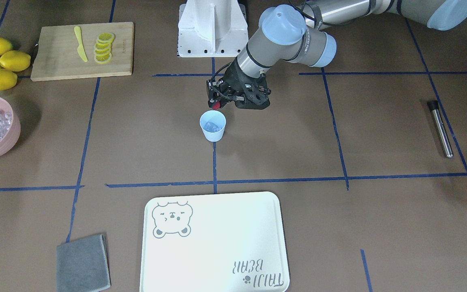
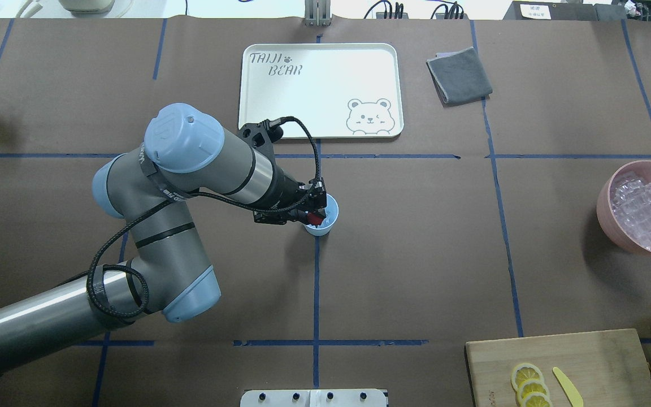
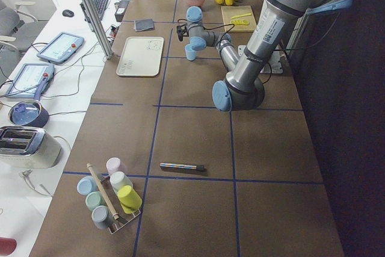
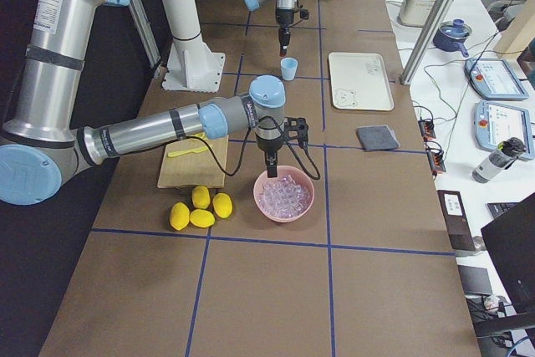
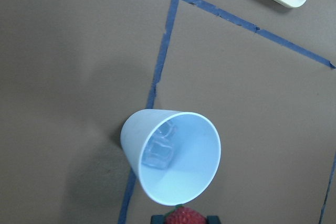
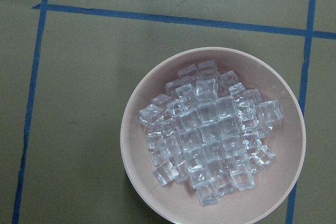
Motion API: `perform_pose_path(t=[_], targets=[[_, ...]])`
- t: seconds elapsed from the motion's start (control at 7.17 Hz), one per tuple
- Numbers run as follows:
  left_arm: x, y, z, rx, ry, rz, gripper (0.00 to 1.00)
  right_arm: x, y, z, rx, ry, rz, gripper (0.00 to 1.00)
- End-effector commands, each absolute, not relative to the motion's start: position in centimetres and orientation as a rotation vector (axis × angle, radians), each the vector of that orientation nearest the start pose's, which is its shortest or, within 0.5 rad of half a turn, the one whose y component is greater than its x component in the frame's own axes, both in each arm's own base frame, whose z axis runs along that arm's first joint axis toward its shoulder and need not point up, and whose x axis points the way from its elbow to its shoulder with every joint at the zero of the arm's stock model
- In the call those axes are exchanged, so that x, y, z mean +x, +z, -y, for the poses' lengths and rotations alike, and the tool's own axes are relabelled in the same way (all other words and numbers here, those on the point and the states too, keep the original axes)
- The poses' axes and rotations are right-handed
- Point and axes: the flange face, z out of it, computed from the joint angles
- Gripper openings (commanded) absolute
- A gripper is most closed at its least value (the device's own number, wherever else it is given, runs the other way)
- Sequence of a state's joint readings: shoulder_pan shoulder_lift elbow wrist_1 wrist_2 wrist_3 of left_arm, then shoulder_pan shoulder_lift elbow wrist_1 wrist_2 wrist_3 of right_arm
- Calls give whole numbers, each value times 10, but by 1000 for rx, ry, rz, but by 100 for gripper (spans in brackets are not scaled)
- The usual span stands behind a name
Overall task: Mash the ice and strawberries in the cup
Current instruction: 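Carry the strawberry with the left gripper over the blue cup and release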
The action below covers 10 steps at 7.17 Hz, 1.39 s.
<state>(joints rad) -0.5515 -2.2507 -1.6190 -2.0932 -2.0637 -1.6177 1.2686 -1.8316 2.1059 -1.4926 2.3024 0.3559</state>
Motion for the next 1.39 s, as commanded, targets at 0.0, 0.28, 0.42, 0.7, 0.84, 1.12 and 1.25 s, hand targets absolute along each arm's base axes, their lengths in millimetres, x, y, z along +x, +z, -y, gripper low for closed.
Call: perform_pose_path(t=[0.0,0.28,0.42,0.7,0.84,1.12,1.25], targets=[[534,162,435,-54,-235,-1288,8,-51,502,389,85,-80,794,100],[535,164,436,-47,-240,-1284,15,-51,503,389,83,-79,793,100],[535,164,437,-38,-244,-1283,48,-51,504,389,81,-78,792,100],[535,165,438,-35,-248,-1282,75,-51,506,389,78,-75,792,100],[534,163,437,-34,-244,-1284,77,-52,508,390,76,-76,791,100],[498,187,436,-38,-257,-1276,77,-51,513,389,68,-76,788,100],[451,219,447,-25,-223,-1259,76,-51,515,389,66,-77,786,100]])
